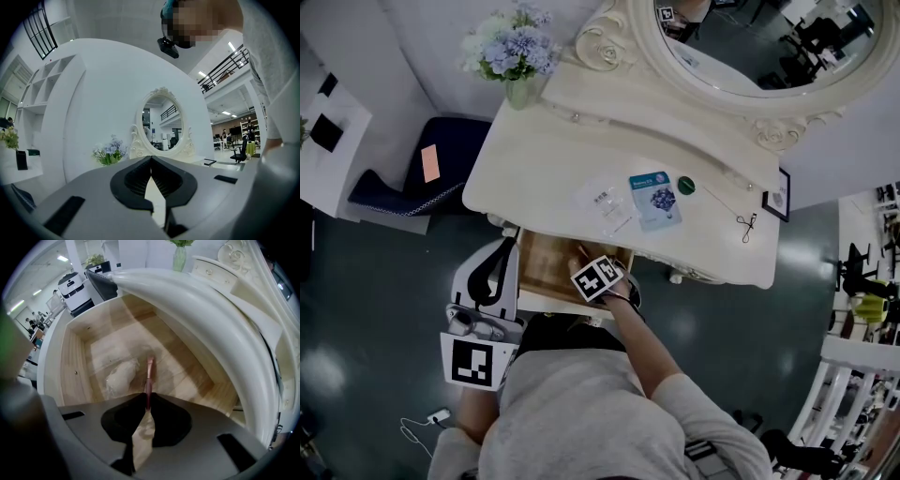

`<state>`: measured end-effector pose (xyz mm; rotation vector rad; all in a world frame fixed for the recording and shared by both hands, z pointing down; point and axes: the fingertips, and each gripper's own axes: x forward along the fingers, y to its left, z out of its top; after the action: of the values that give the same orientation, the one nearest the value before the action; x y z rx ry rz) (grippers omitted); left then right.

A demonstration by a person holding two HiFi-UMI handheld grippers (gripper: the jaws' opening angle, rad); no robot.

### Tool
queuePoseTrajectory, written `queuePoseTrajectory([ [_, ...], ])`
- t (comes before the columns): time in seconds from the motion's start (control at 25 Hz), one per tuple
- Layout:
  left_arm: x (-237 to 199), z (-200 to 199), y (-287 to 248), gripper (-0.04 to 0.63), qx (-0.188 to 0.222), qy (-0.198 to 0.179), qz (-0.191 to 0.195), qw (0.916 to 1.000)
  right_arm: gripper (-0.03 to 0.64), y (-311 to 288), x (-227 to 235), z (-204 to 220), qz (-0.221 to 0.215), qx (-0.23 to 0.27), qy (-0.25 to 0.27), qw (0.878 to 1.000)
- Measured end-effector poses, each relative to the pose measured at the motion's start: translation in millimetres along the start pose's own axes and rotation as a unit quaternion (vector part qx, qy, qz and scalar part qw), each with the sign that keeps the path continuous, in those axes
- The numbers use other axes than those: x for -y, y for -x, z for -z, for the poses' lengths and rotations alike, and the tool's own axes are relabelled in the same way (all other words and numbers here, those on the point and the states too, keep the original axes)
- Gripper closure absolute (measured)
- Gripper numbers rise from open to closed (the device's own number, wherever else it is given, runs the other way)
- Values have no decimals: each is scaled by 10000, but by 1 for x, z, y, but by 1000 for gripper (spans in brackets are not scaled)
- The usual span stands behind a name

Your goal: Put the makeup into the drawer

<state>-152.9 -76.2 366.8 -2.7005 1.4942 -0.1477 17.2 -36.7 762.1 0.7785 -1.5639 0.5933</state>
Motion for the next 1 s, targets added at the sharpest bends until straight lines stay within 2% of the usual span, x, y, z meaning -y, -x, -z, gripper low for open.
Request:
queuePoseTrajectory([
  [0.32, -4, 0, 1, 581, -18, 9, -38, 10000, 572, -4, -2, 3, 182, -184, 283, 9993],
  [0.6, -1, -1, 1, 580, -3, 0, -5, 10000, 560, -2, -4, 1, 98, -44, 250, 9996],
  [0.72, 0, -3, 1, 581, 30, -5, 19, 10000, 543, 4, -4, -1, 56, 142, 170, 9997],
  [0.84, 4, -5, -1, 581, 51, -13, 58, 10000, 575, 15, -3, -6, -55, 488, 6, 9988],
  [1.0, 11, -7, -4, 580, 100, -33, 139, 9998, 592, 34, -4, -14, -410, 1141, -305, 9922],
])
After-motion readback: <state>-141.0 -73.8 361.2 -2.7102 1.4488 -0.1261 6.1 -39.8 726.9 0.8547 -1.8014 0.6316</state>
